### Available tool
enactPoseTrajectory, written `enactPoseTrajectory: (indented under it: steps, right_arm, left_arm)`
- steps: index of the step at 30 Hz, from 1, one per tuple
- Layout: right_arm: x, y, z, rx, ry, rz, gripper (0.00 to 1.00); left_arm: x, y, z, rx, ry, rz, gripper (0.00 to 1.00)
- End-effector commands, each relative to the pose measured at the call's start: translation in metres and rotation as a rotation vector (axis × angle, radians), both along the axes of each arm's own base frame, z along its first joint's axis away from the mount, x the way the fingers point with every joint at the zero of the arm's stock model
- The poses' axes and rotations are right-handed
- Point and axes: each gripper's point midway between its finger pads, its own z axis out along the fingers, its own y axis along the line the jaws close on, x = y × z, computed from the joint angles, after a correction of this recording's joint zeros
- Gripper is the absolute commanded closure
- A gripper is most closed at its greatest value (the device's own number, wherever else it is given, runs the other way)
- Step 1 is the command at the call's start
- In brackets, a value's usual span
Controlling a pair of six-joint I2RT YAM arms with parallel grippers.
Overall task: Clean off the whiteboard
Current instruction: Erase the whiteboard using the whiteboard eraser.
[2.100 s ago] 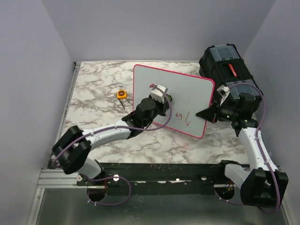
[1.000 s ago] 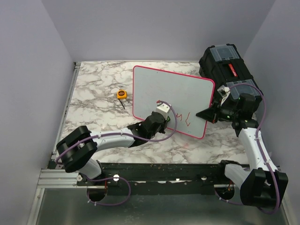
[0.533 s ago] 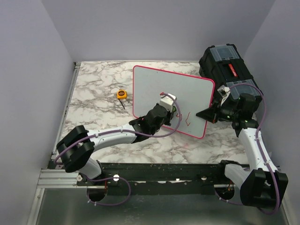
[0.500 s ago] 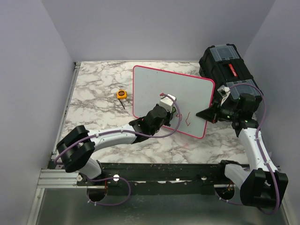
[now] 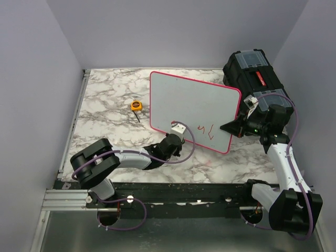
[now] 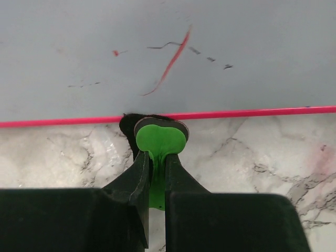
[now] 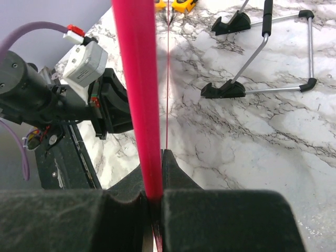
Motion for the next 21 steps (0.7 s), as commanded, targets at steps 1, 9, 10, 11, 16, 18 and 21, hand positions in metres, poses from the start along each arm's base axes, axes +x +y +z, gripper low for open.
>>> enactPoseTrajectory:
  steps: [1,9,10,11,16,18,21]
  right_arm:
    - [-0.006,0.007,0.019,0.015,-0.089,0.064,1.0]
    - [-0.006,0.007,0.019,0.015,-0.091,0.063,1.0]
    - [-0.006,0.007,0.019,0.014,-0.091,0.063,1.0]
    - [-0.006,0.007,0.019,0.014,-0.092,0.063,1.0]
    - [-0.006,0.007,0.019,0.015,-0.089,0.064,1.0]
    - [-0.006,0.007,0.019,0.015,-0.091,0.065,1.0]
    - [-0.006,0.007,0.019,0.015,-0.091,0.065,1.0]
  left_arm:
    - [0.016,0.026,-0.005,-0.009,0.023,0.094,1.0]
    - [0.042,0.013,0.042,-0.04,-0.057,0.052,1.0]
    - [0.044,0.007,0.047,-0.05,-0.062,0.039,1.0]
    - [0.045,0.001,0.051,-0.058,-0.062,0.026,1.0]
    - [0.043,-0.03,0.064,-0.095,-0.05,-0.027,1.0]
    - [0.038,-0.039,0.064,-0.108,-0.041,-0.041,1.0]
    - [0.025,-0.052,0.068,-0.139,-0.032,-0.066,1.0]
